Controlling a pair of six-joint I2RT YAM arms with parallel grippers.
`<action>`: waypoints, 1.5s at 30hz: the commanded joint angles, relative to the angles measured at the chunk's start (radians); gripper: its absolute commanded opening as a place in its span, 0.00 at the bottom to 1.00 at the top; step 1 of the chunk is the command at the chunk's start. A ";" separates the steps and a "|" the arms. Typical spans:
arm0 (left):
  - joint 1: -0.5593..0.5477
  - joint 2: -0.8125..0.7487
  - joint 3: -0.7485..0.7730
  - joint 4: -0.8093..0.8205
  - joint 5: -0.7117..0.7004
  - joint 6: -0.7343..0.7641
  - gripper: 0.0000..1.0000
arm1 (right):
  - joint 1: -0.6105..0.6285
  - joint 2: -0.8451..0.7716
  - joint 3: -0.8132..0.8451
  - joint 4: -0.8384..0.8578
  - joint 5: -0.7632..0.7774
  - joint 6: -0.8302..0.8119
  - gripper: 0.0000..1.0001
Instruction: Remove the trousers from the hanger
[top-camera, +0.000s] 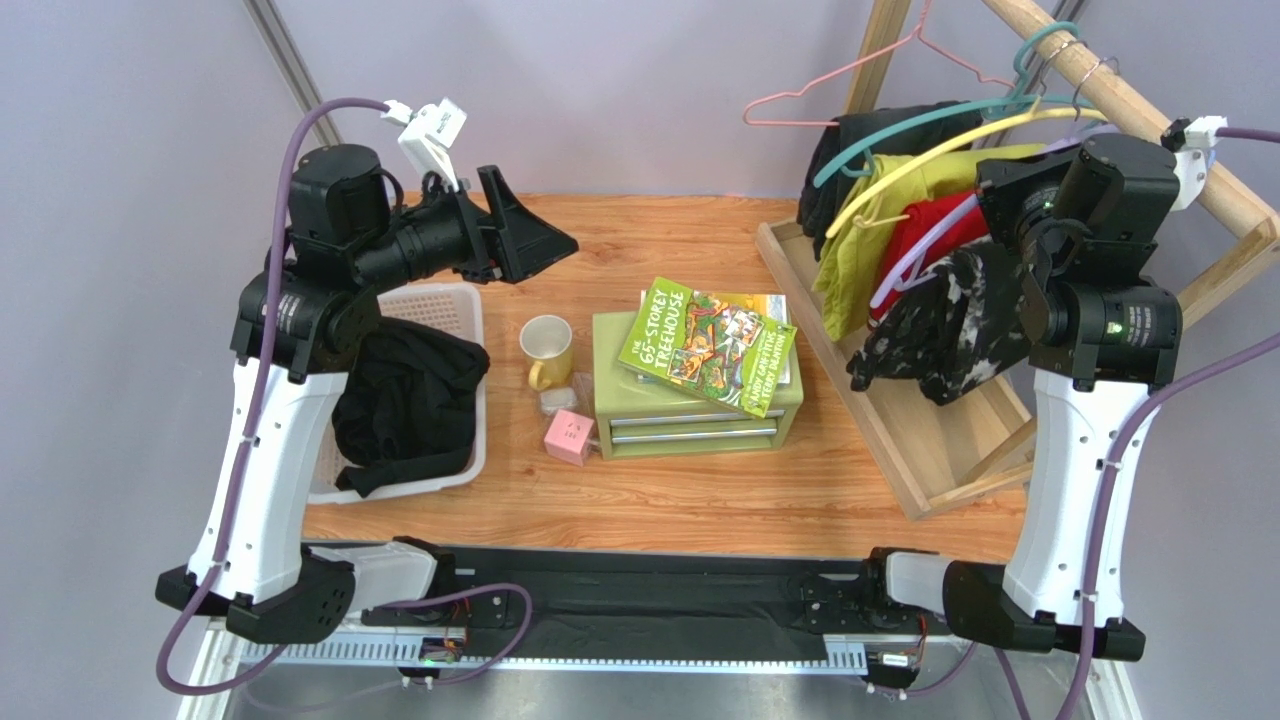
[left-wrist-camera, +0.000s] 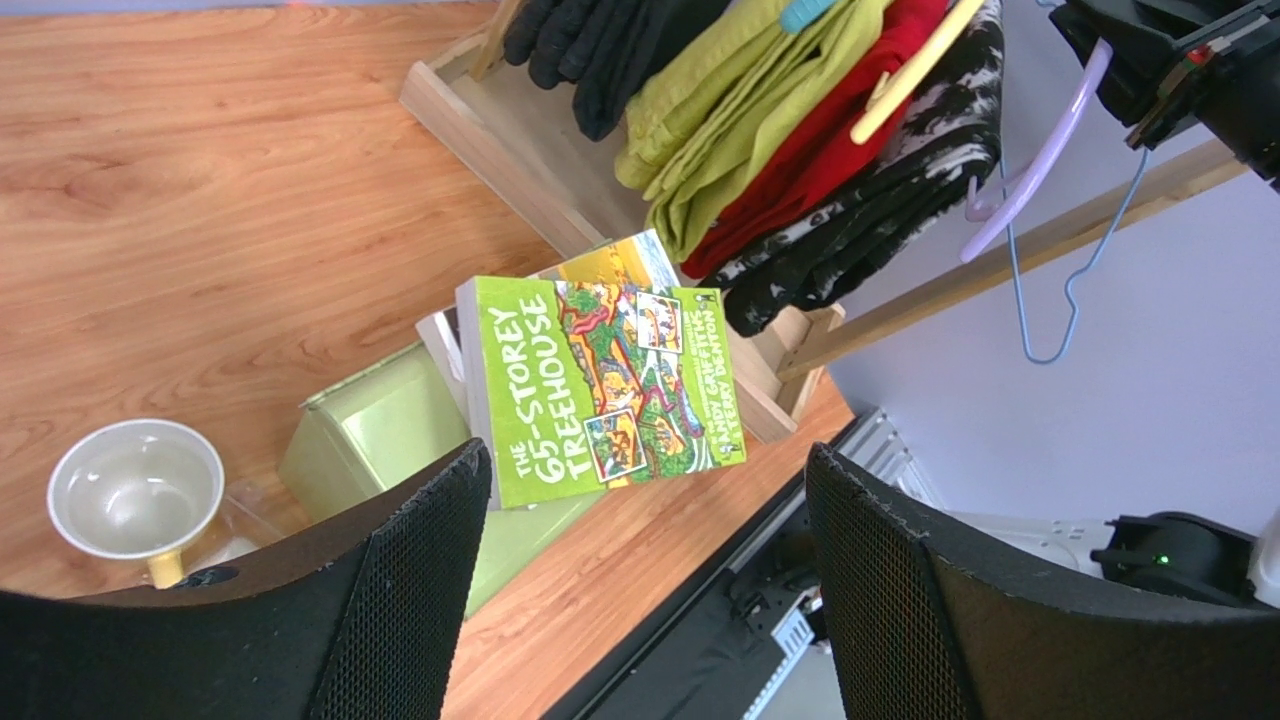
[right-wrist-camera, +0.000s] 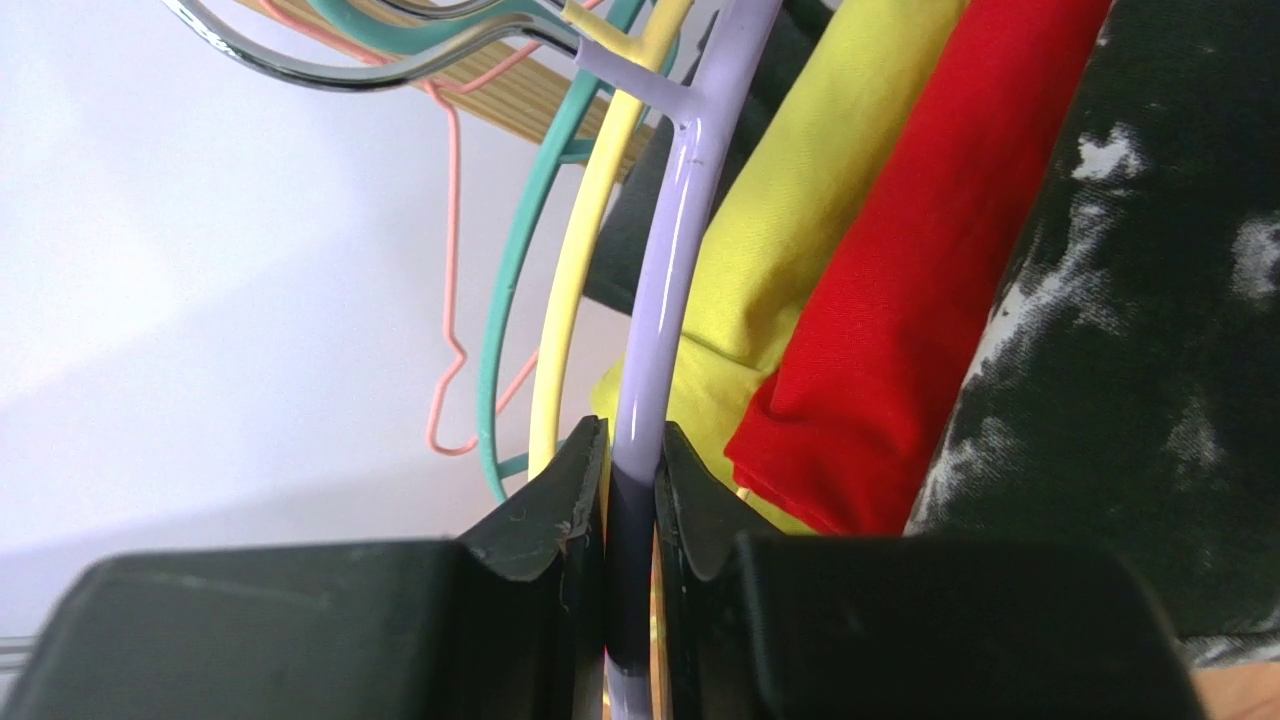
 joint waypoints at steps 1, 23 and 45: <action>-0.004 0.000 0.025 -0.010 0.042 -0.020 0.82 | -0.004 -0.071 0.060 0.131 -0.041 0.143 0.00; -0.004 0.011 0.074 -0.033 0.107 -0.046 0.82 | -0.013 -0.127 -0.116 0.455 -0.254 0.079 0.00; -0.027 0.003 -0.014 -0.021 0.194 -0.070 0.82 | -0.012 -0.331 -0.095 0.036 -0.481 0.057 0.00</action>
